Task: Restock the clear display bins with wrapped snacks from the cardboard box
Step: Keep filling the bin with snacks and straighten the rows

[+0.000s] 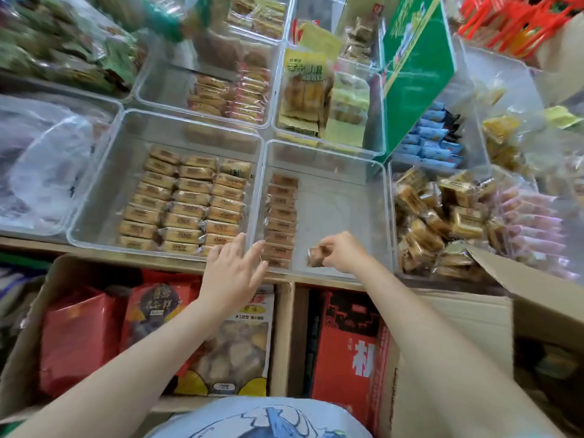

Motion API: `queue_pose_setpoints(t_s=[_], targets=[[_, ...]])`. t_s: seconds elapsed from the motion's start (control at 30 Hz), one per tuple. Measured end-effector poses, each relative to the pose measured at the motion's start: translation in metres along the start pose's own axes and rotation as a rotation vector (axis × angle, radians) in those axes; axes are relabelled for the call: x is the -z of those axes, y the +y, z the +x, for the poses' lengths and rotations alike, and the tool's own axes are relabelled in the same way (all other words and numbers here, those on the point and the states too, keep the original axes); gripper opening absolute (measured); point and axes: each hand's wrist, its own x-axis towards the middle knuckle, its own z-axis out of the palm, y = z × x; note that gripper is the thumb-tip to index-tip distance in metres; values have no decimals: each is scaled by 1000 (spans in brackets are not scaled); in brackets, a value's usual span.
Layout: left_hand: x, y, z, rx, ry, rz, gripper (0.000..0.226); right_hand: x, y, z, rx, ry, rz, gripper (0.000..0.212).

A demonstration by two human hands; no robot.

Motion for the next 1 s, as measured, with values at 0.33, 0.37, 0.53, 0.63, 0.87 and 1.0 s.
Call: queue_pose_setpoints(t_s=[0.33,0.37,0.53,0.63,0.87,1.0], targets=[[-3,1,5,12,3,16,58,-32,-8,38,-82,-221,4,31],[-3,1,5,14,9,19,59,-34,-9,39,-89,-219,-2,33],[0,3,2,25,40,-37,65,-16,-13,16,2,-191,-121,48],[10,8,-1,50,67,-129,67,19,-4,-38,142,-49,38,38],[26,124,-34,-447,64,-290,61,76,90,-214,208,426,298,5],[20,208,-75,-835,-13,-340,58,66,161,-288,3,687,418,14]])
